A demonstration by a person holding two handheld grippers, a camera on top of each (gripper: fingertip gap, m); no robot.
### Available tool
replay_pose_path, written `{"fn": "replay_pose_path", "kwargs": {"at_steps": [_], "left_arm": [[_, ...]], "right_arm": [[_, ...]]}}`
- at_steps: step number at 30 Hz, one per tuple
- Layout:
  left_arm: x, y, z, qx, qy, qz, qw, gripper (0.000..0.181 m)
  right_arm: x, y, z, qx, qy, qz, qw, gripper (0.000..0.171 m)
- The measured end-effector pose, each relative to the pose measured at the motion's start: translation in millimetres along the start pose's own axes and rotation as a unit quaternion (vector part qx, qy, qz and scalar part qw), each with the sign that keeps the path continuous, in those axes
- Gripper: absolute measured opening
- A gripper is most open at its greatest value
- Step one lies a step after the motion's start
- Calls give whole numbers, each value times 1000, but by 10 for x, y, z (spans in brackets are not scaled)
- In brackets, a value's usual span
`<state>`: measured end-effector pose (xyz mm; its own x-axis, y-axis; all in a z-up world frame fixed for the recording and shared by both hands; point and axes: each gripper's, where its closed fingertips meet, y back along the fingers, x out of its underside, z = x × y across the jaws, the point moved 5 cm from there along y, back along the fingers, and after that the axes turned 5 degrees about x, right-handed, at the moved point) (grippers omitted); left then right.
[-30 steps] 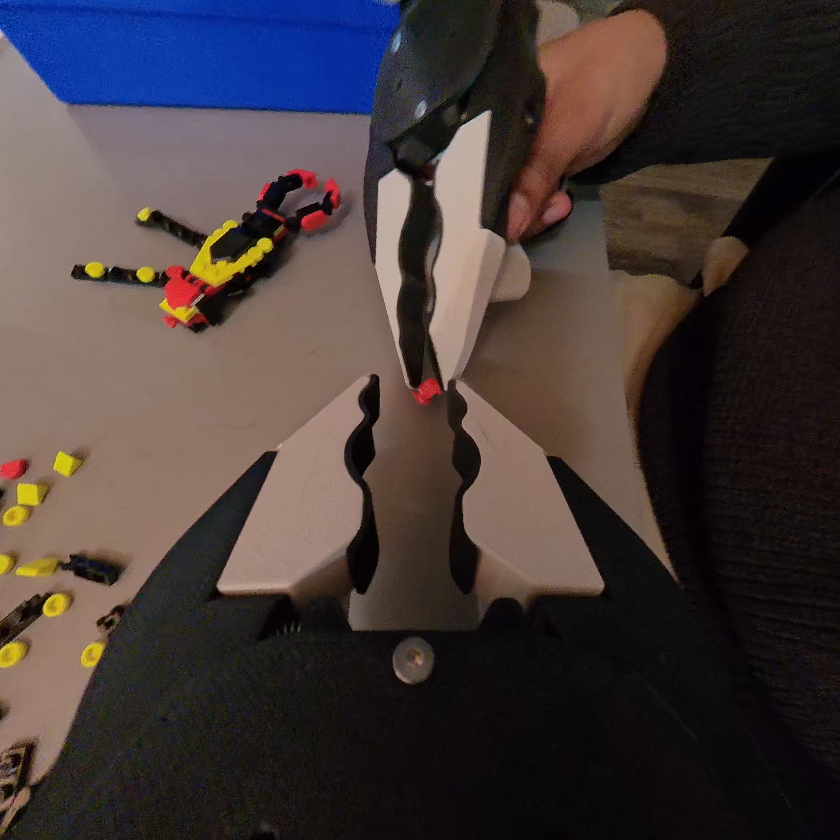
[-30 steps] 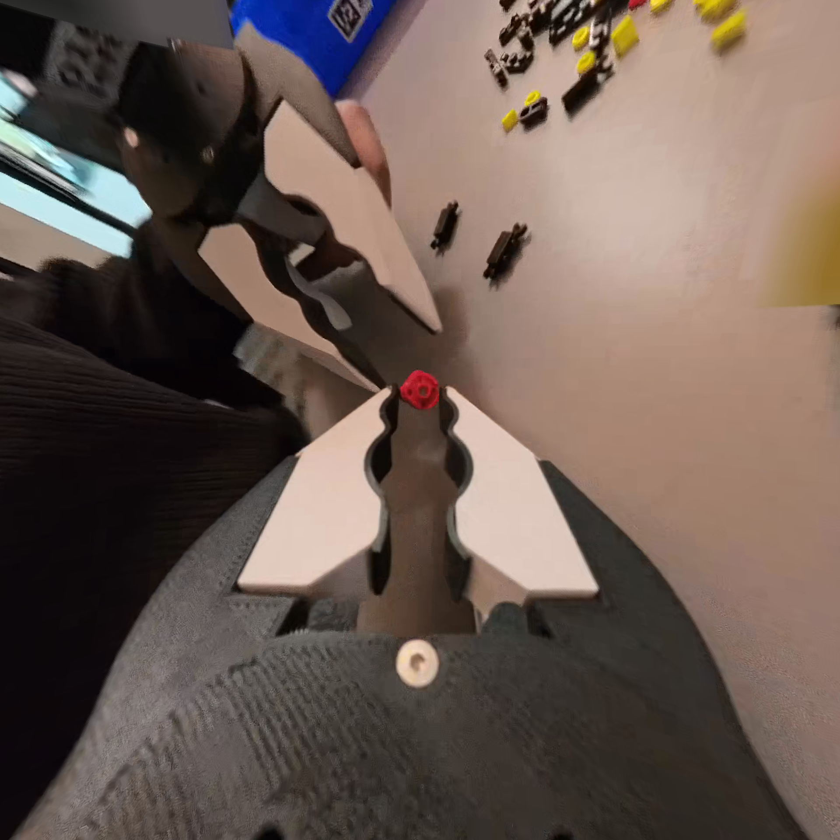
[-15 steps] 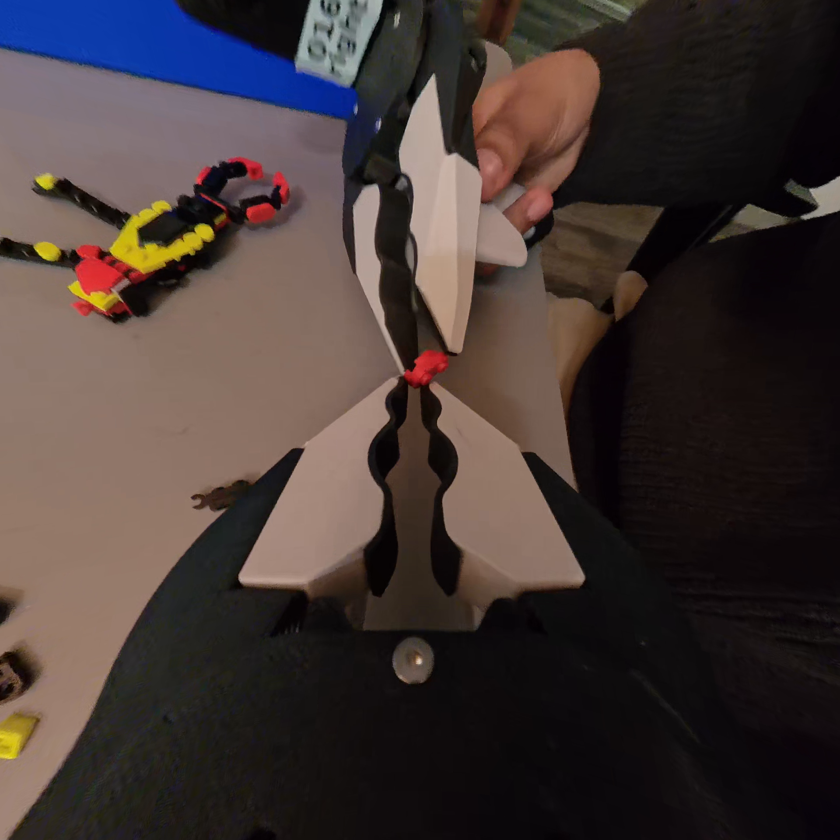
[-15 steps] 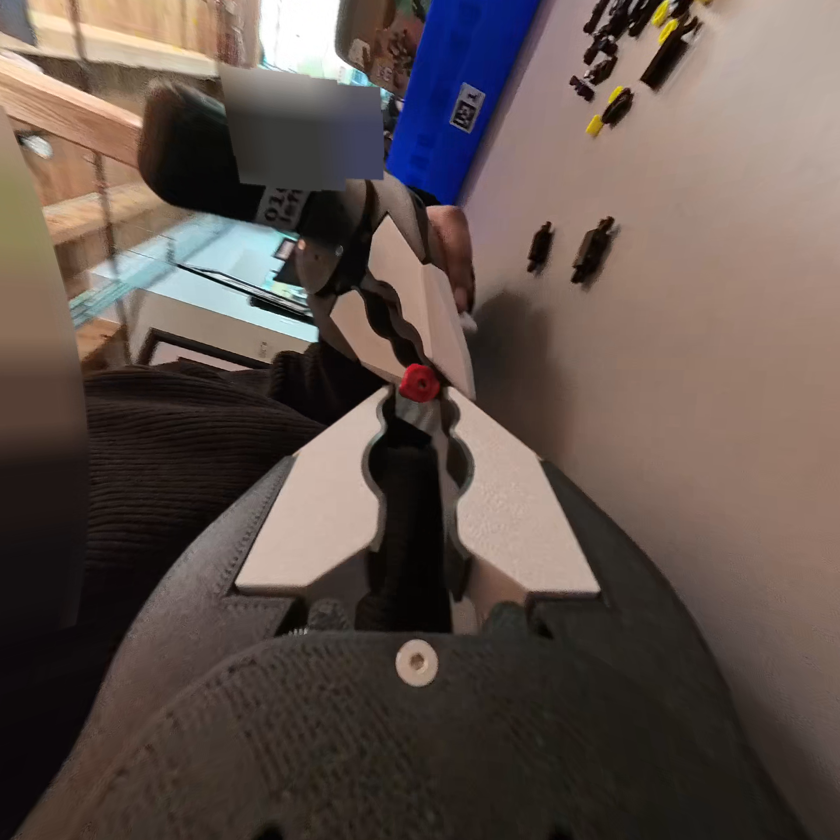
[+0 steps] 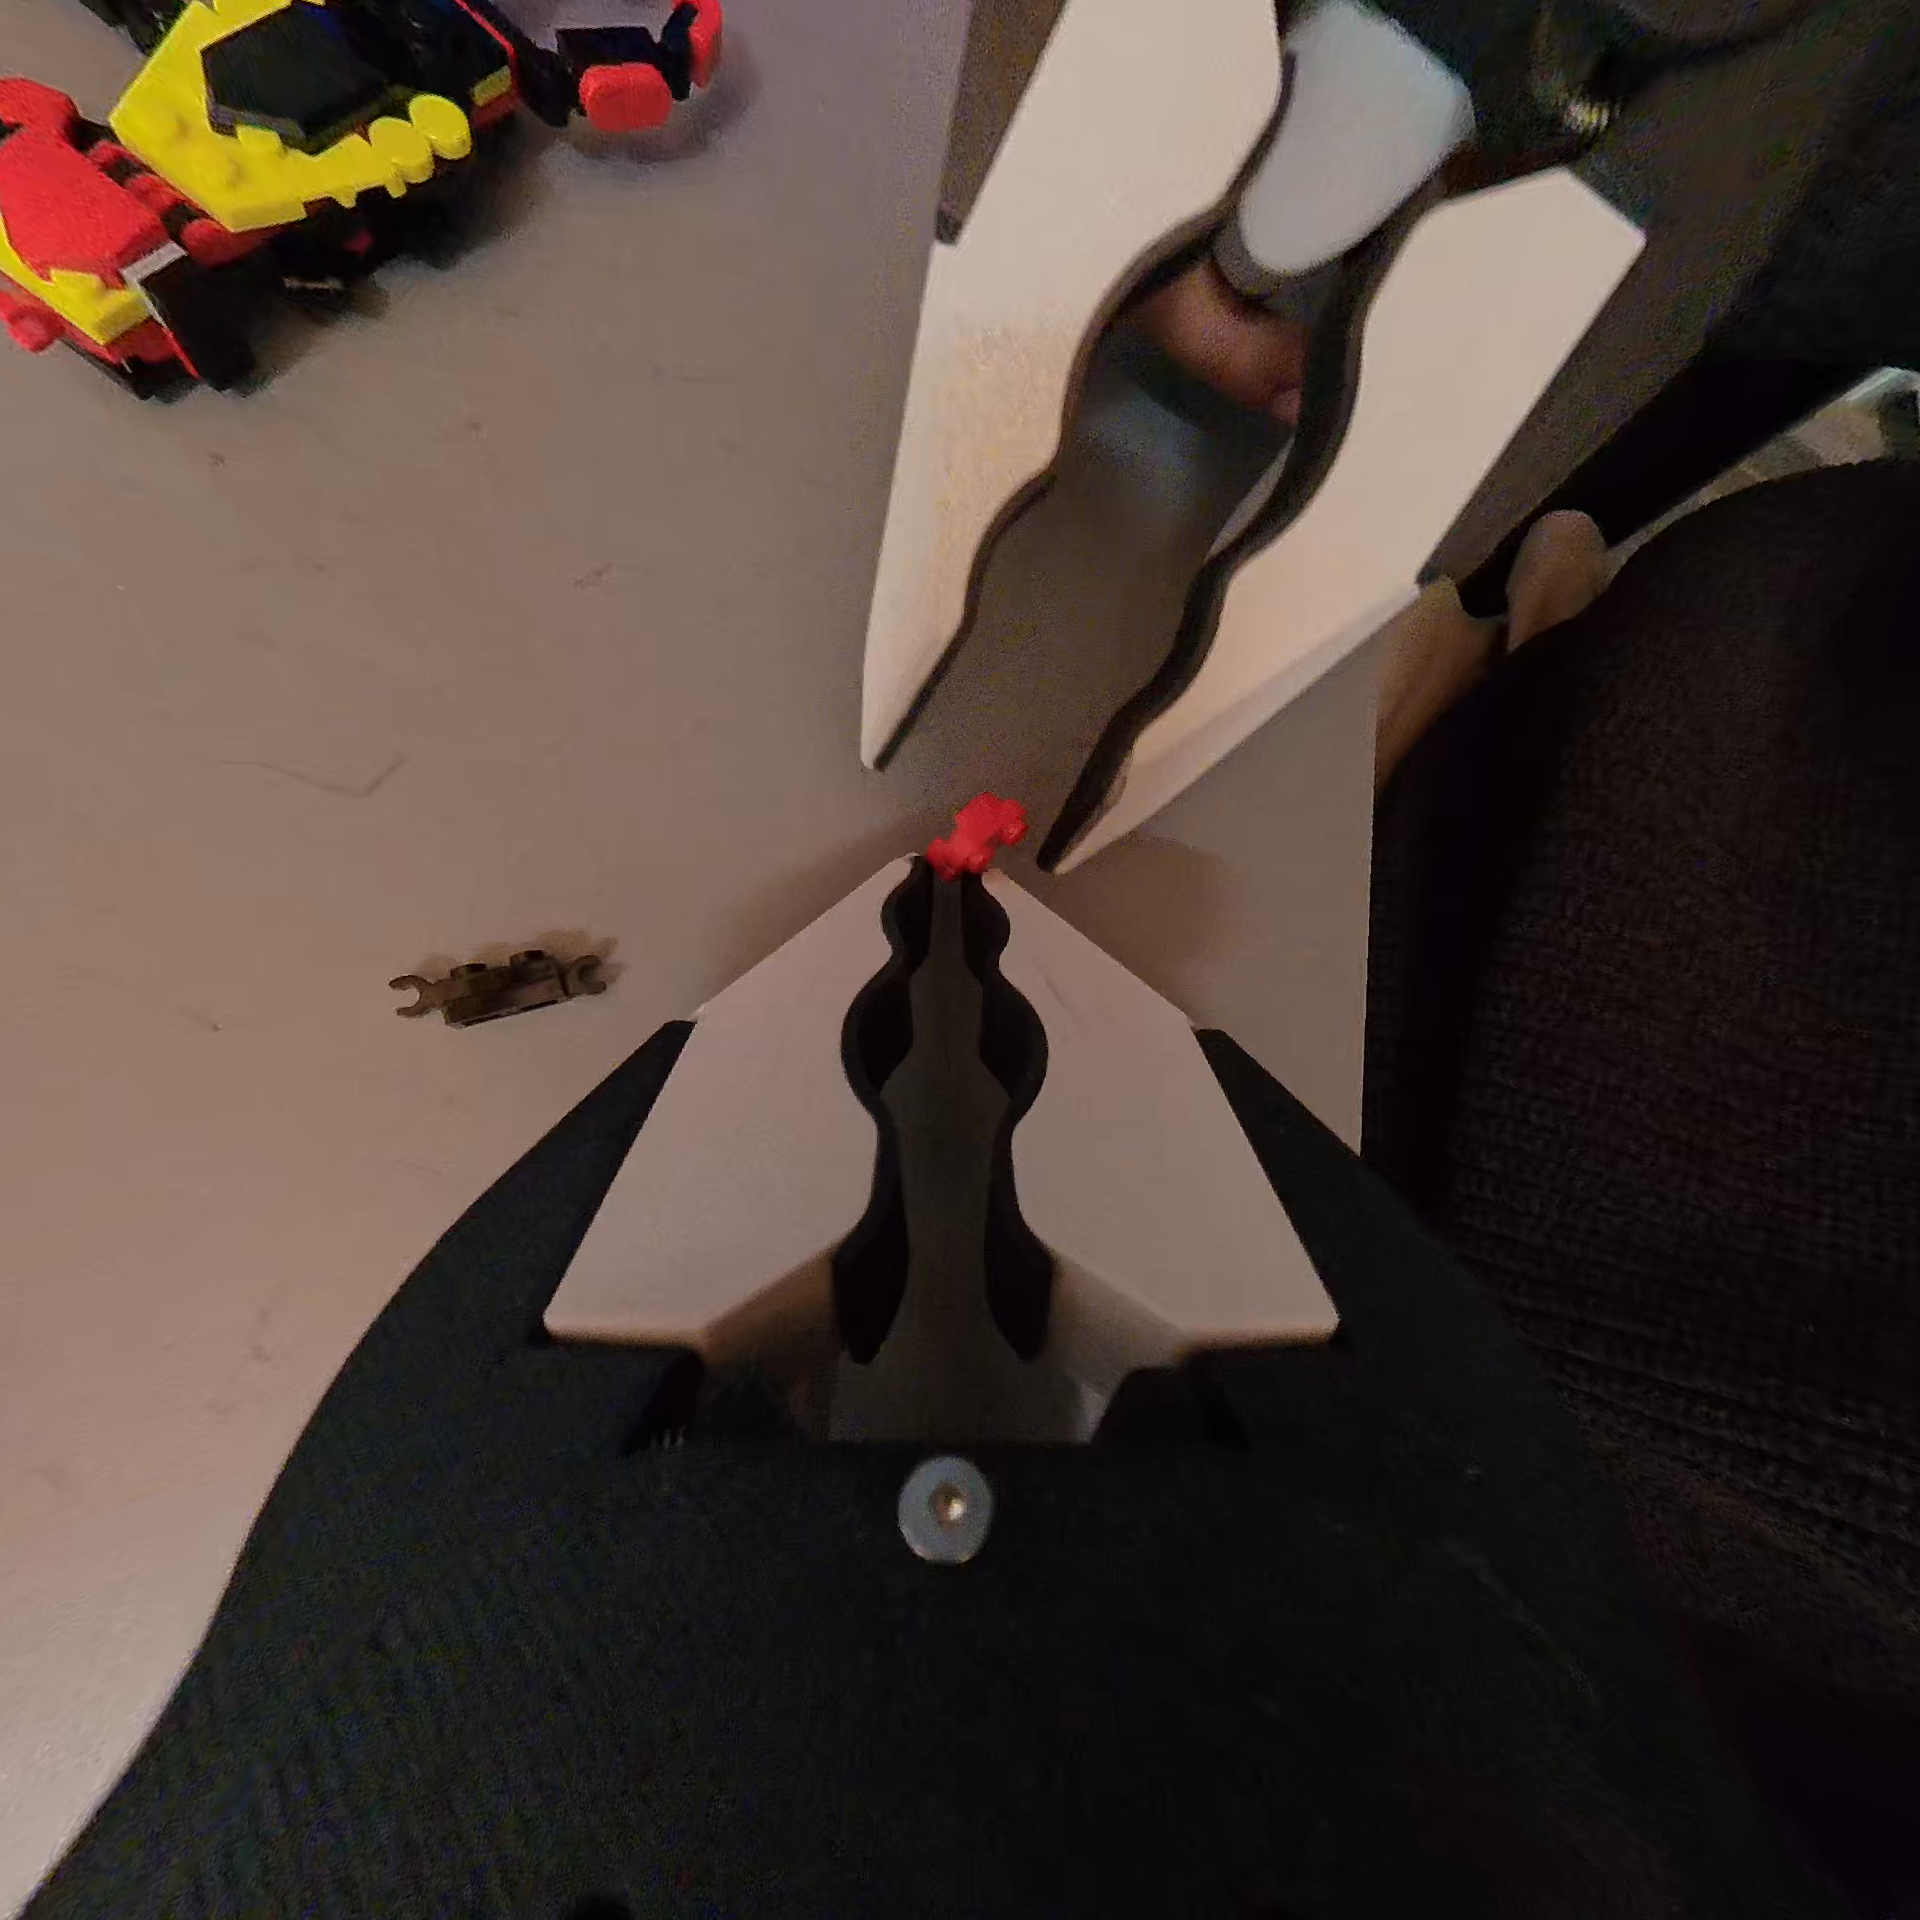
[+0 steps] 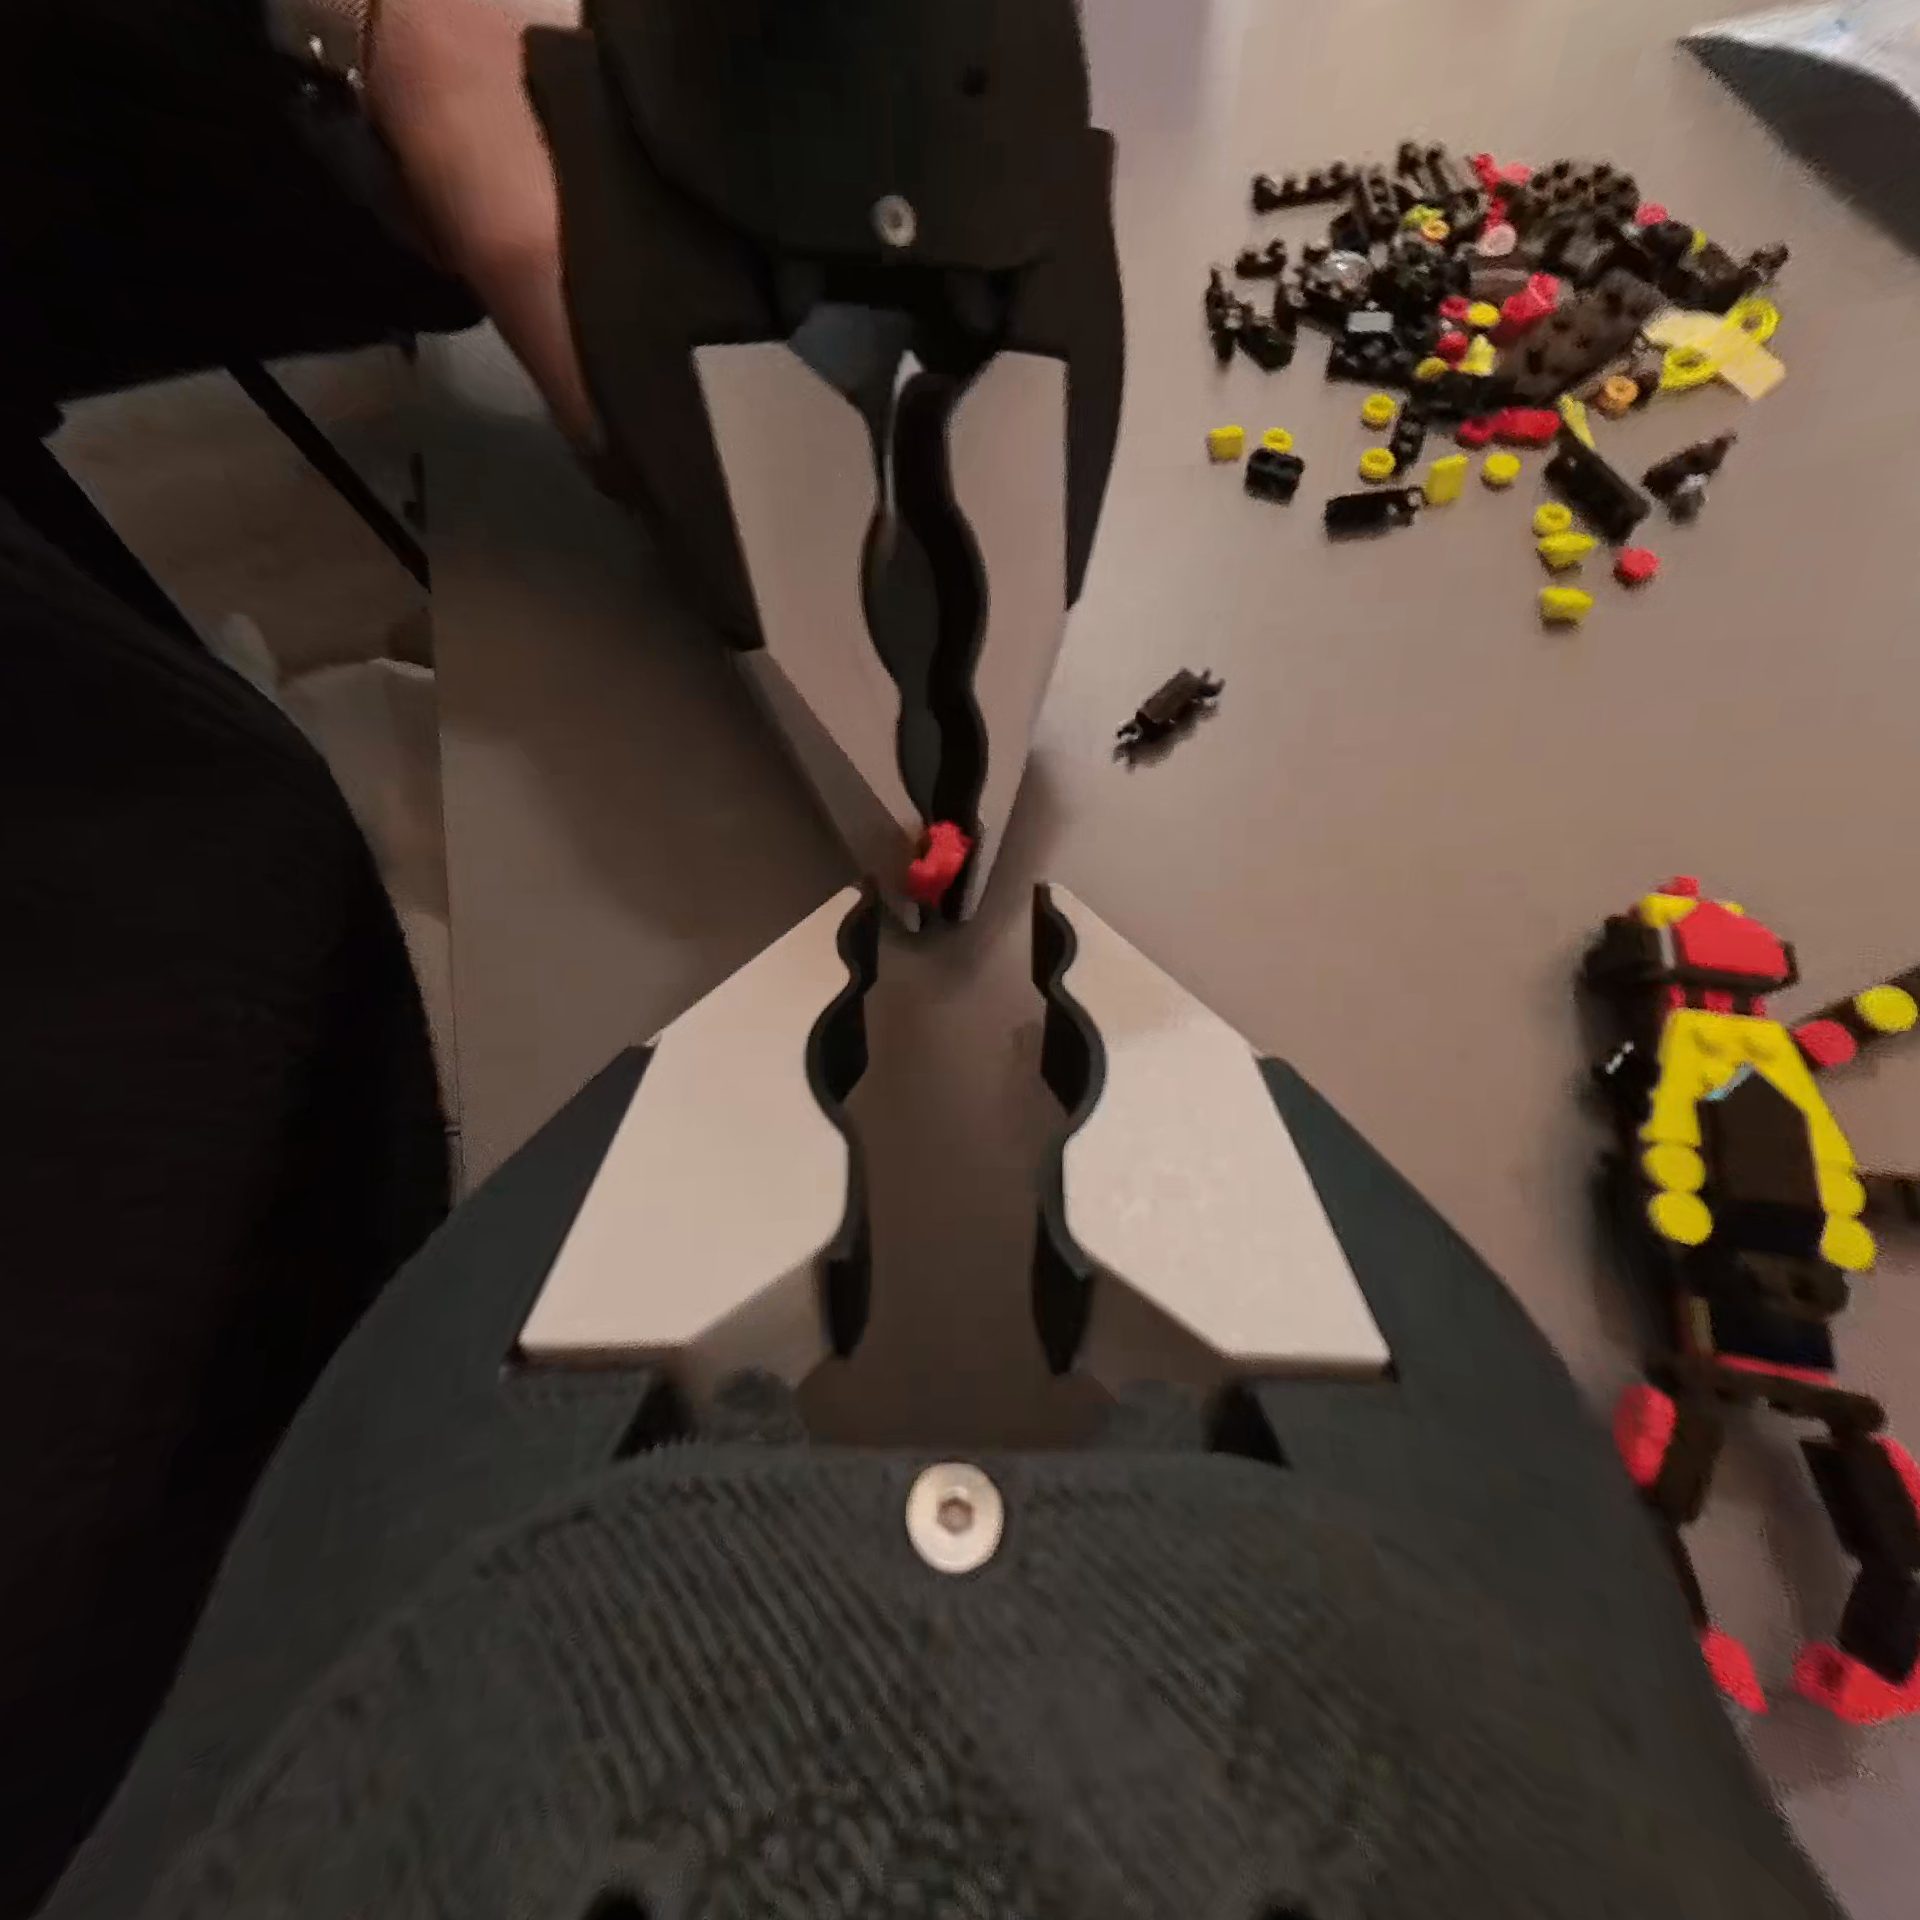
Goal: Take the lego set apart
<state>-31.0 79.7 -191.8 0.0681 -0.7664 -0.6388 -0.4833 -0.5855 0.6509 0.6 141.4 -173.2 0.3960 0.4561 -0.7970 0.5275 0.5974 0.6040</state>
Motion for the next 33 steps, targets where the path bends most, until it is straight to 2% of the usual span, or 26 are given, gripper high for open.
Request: {"fn": "replay_pose_path", "kwargs": {"at_steps": [1,3,7,10,13,16,23,25,29,33], "left_arm": [[0,0,0,-1,0,0,1000,6],[-2,-1,-3,-3,0,0,1000,6],[-2,2,4,-8,-1,-2,1000,6],[-11,21,40,-29,-8,-6,1000,6],[-33,36,89,-54,-11,-16,998,11],[-43,52,122,-78,-22,-17,997,16],[-58,49,150,-108,-38,-15,993,17],[-64,43,149,-111,-39,-16,993,18],[-97,-4,126,-110,-47,-20,993,26],[-148,-52,154,-137,-66,-26,988,30]], "right_arm": [[-15,-12,14,7,10,-2,1000,27],[-44,-18,34,14,22,-9,1000,14],[-35,-14,18,5,-6,-6,1000,10],[17,-3,-83,-14,-97,1,995,9],[169,-34,-166,-45,-206,31,977,9],[200,-21,-258,-38,-266,18,963,9],[203,111,-398,-22,-267,7,963,30],[184,201,-462,-13,-250,-5,968,30],[182,230,-443,-18,-202,0,979,25],[167,116,-327,4,-93,22,995,30]]}}
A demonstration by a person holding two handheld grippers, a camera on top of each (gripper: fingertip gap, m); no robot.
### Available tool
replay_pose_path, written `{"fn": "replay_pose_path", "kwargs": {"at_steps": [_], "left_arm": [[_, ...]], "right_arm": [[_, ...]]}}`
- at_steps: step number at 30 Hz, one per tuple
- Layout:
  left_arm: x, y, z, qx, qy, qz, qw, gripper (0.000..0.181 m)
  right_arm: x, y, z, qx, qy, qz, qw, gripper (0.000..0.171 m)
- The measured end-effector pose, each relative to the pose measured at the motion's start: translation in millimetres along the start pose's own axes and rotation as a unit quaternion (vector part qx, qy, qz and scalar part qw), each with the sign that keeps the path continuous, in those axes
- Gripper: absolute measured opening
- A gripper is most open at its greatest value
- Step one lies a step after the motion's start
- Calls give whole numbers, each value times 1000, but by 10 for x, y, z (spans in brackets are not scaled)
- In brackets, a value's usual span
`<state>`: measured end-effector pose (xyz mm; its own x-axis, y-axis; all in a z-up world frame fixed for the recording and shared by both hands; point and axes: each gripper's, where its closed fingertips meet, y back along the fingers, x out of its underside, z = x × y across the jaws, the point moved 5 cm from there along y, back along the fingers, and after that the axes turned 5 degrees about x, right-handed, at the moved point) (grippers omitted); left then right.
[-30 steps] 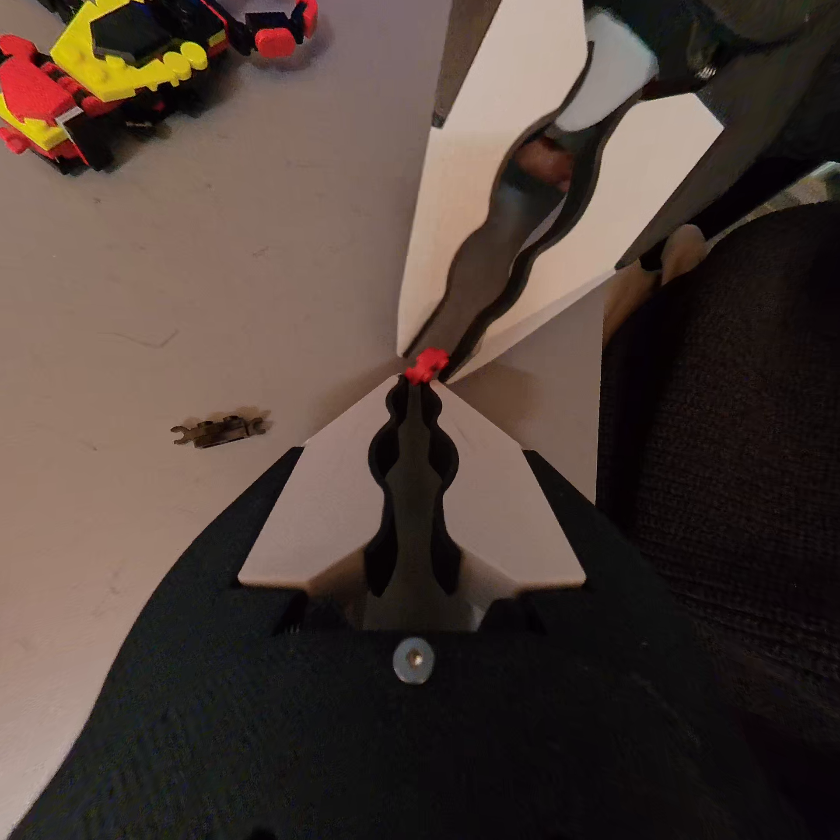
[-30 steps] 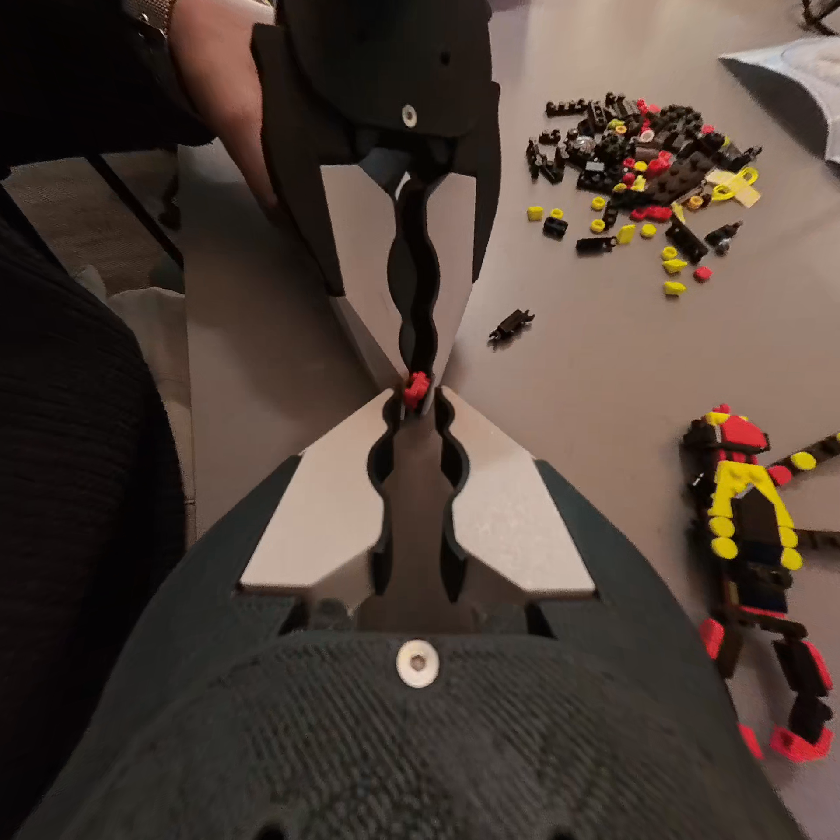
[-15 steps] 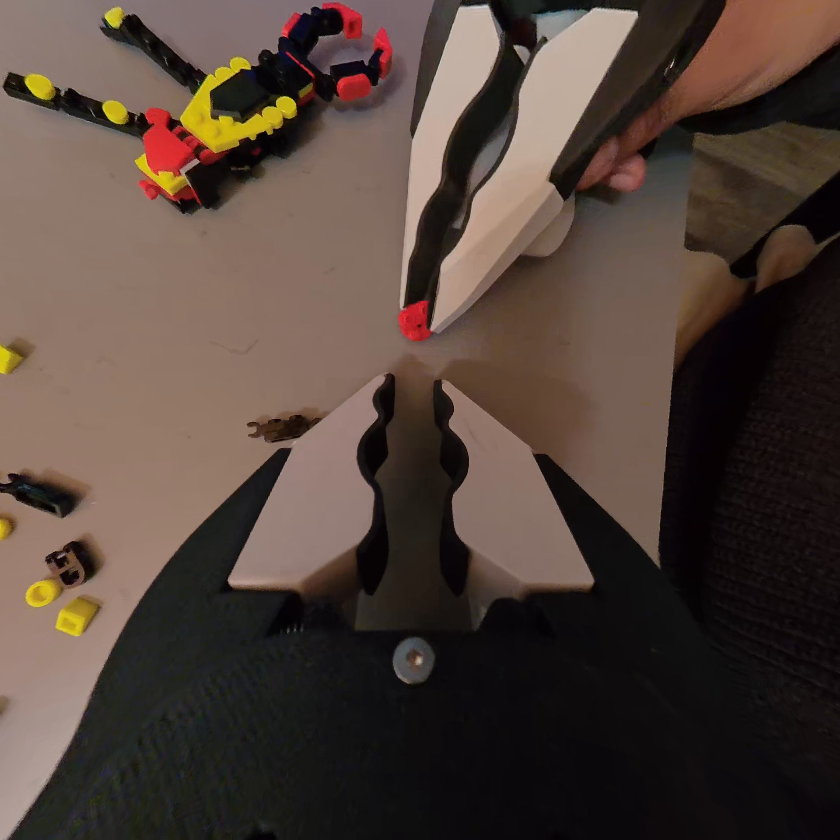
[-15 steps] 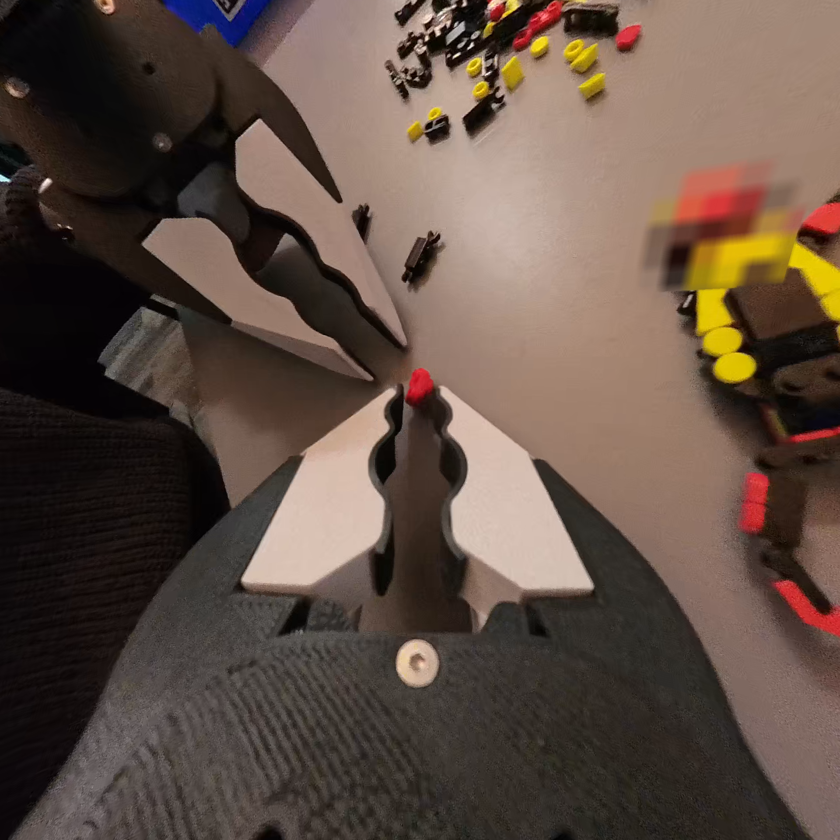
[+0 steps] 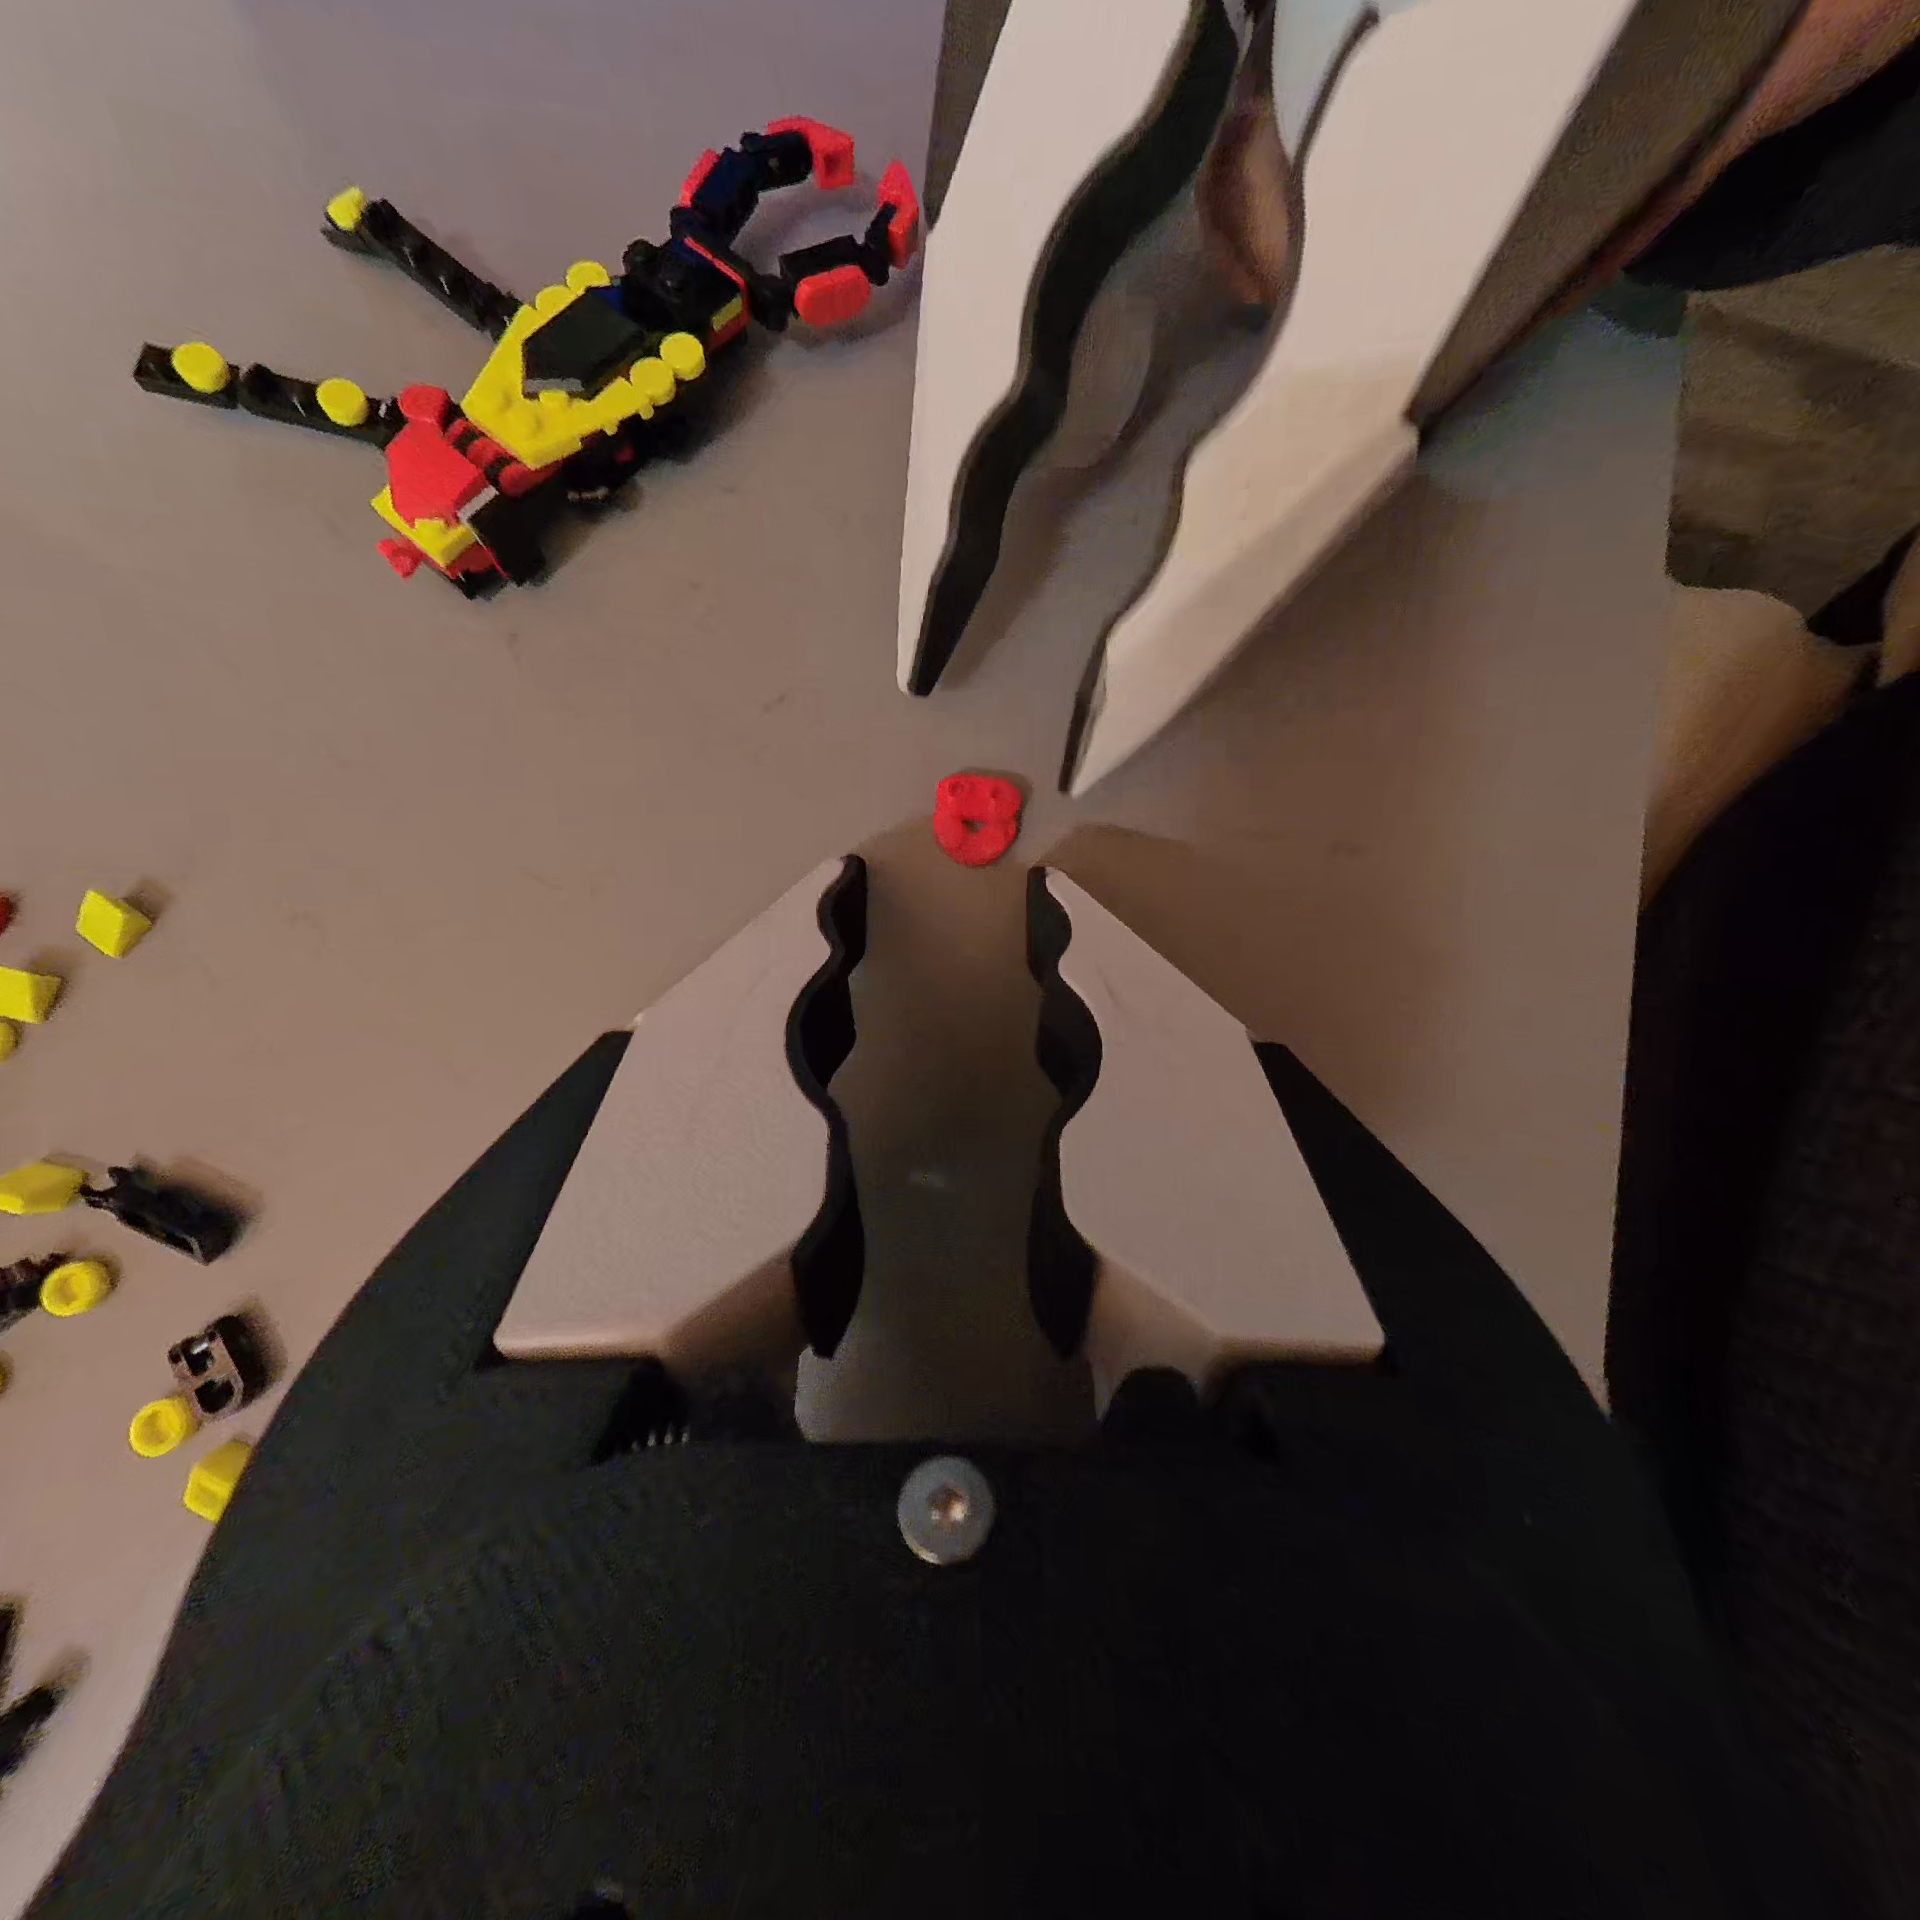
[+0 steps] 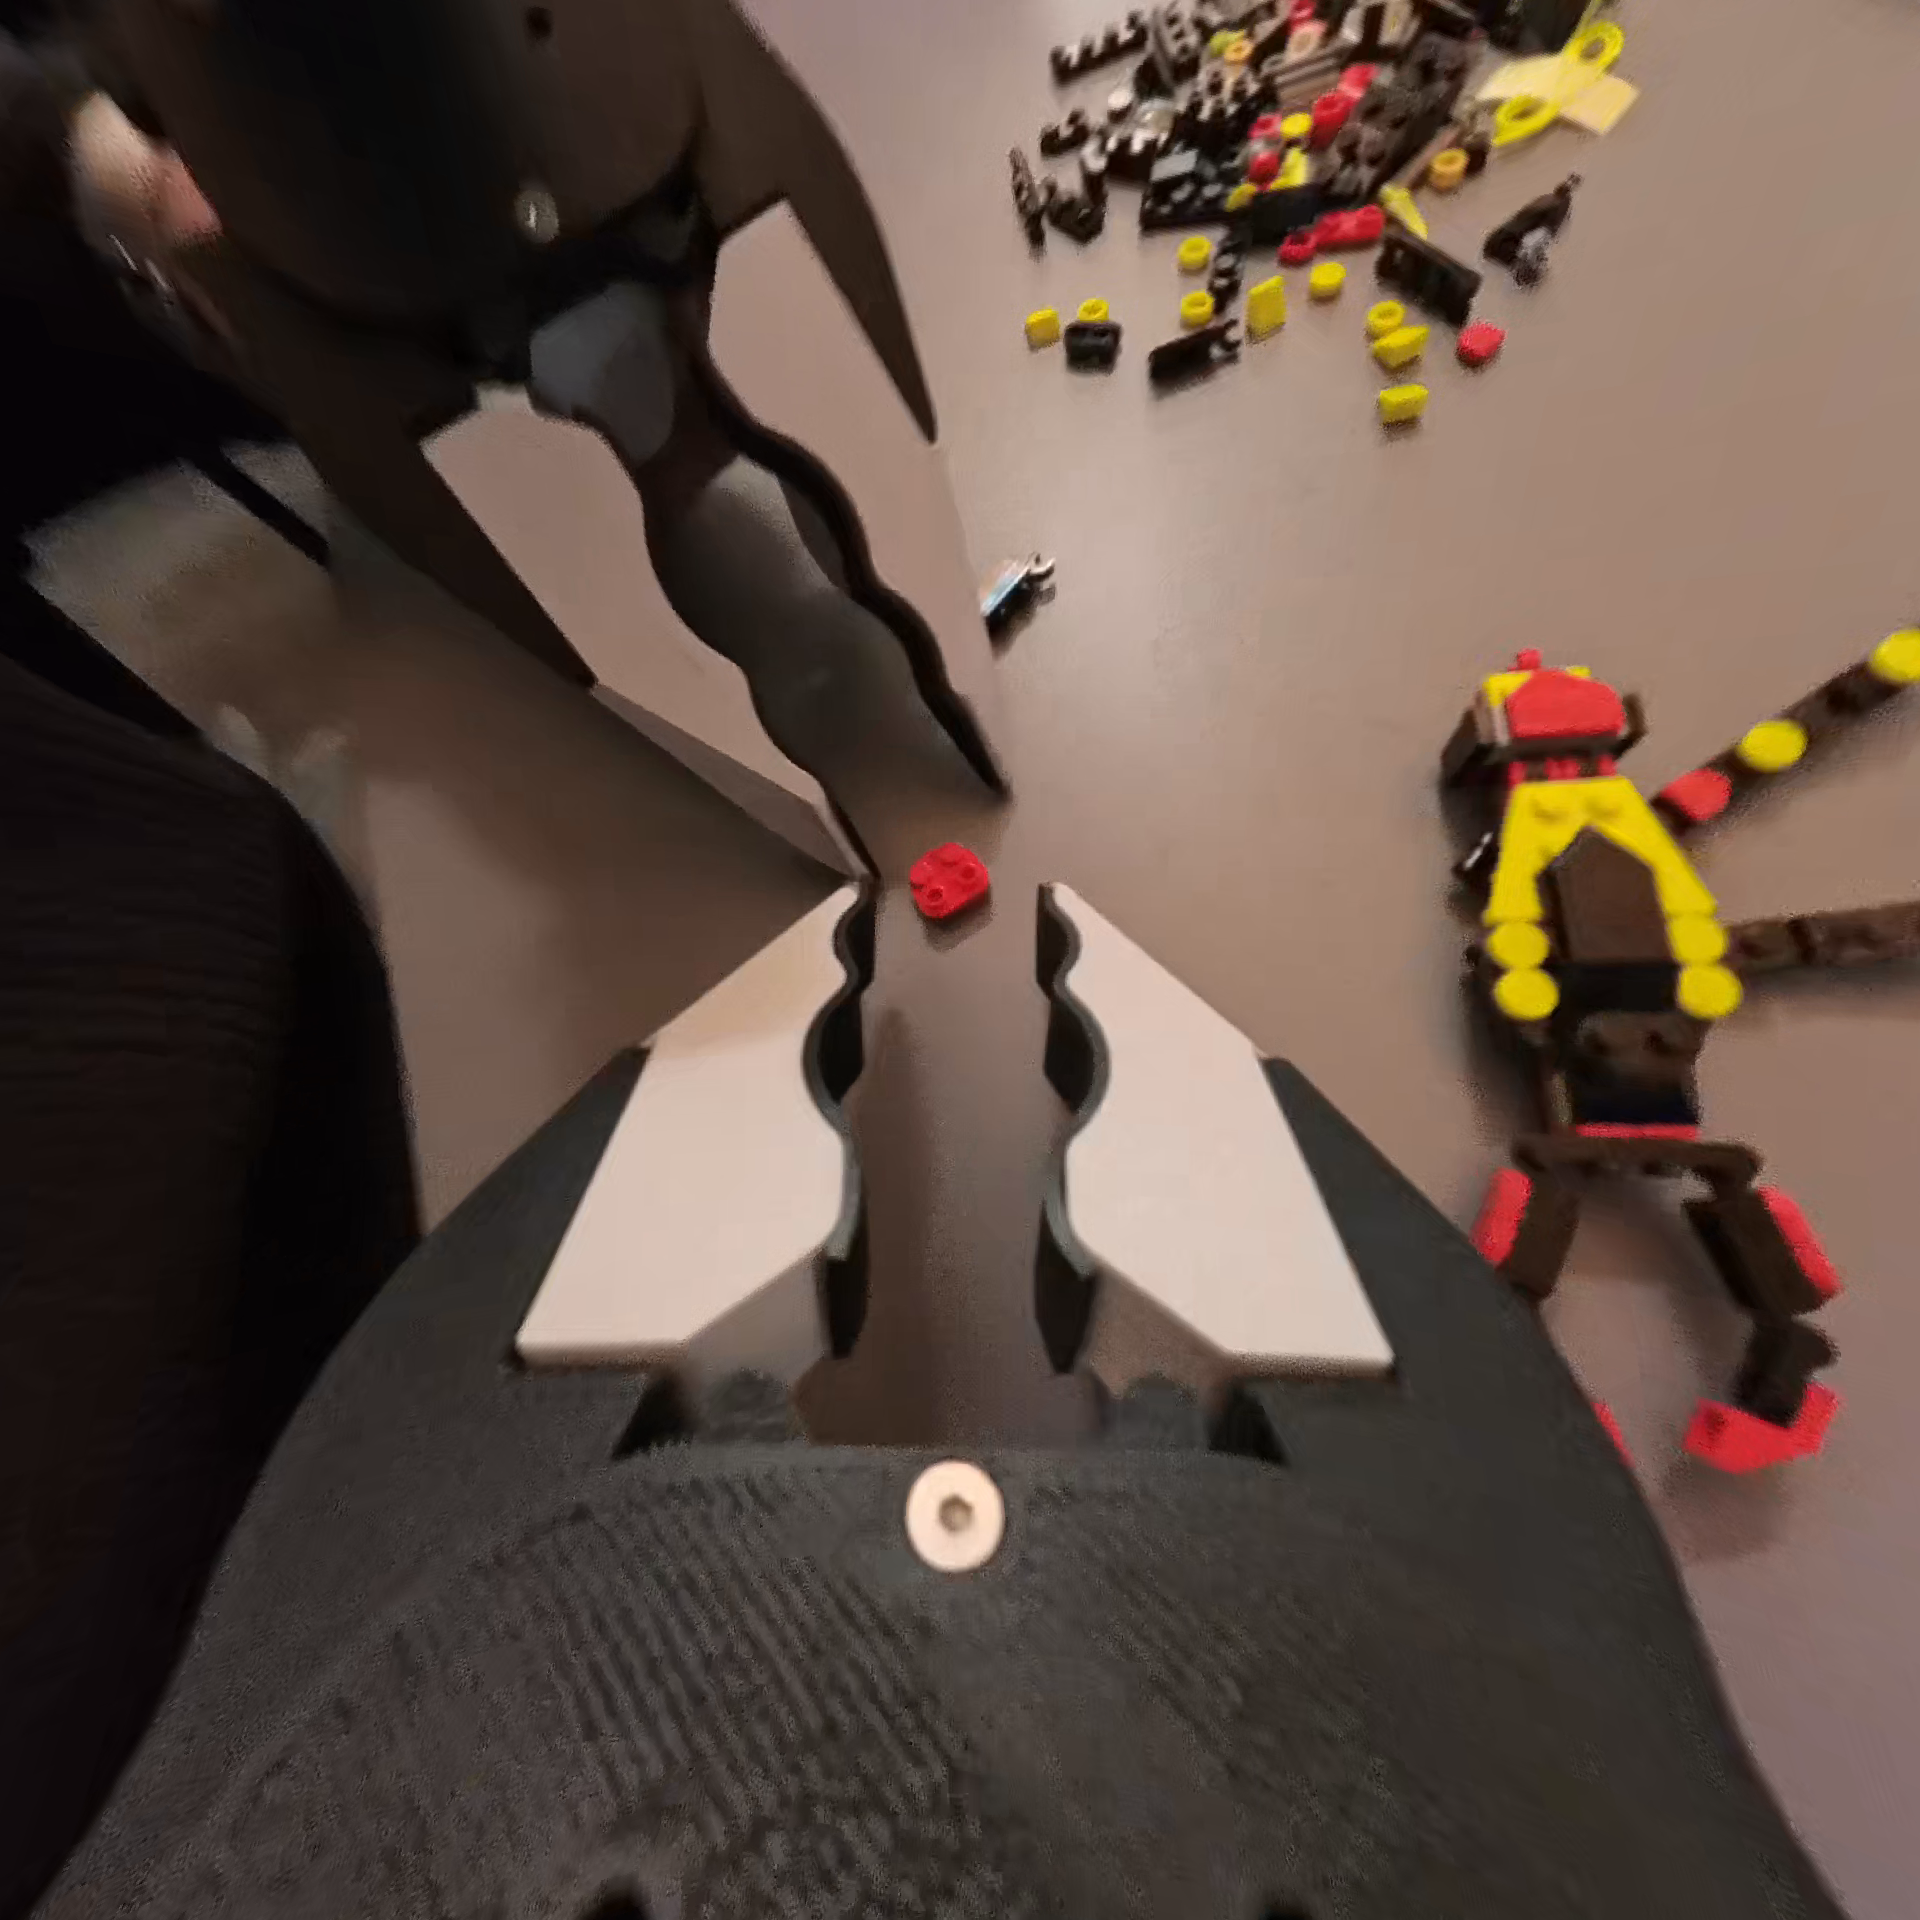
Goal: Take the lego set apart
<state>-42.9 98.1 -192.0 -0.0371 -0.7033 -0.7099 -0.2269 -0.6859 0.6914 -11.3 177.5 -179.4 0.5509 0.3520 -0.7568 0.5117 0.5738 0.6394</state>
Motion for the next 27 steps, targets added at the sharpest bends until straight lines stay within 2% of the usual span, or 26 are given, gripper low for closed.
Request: {"fn": "replay_pose_path", "kwargs": {"at_steps": [3,4,7,12,20,22,27], "left_arm": [[-25,-32,-27,13,-2,-1,1000,34],[-32,-37,-34,19,-2,-3,1000,34],[-41,-46,-31,23,2,-4,1000,34],[-68,-84,-34,26,-5,0,1000,15],[-68,-91,-112,50,-30,3,998,13],[-61,-88,-139,61,-34,4,998,13],[-43,-89,-187,92,-24,9,995,14]], "right_arm": [[76,-81,15,37,102,37,993,39],[52,-80,29,35,117,25,992,39],[19,-68,36,13,121,6,993,35],[40,-68,5,-16,132,0,991,21],[35,-62,61,-45,160,-8,986,17],[50,-61,105,-63,161,-4,985,11],[70,-51,133,-82,167,3,983,19]]}}
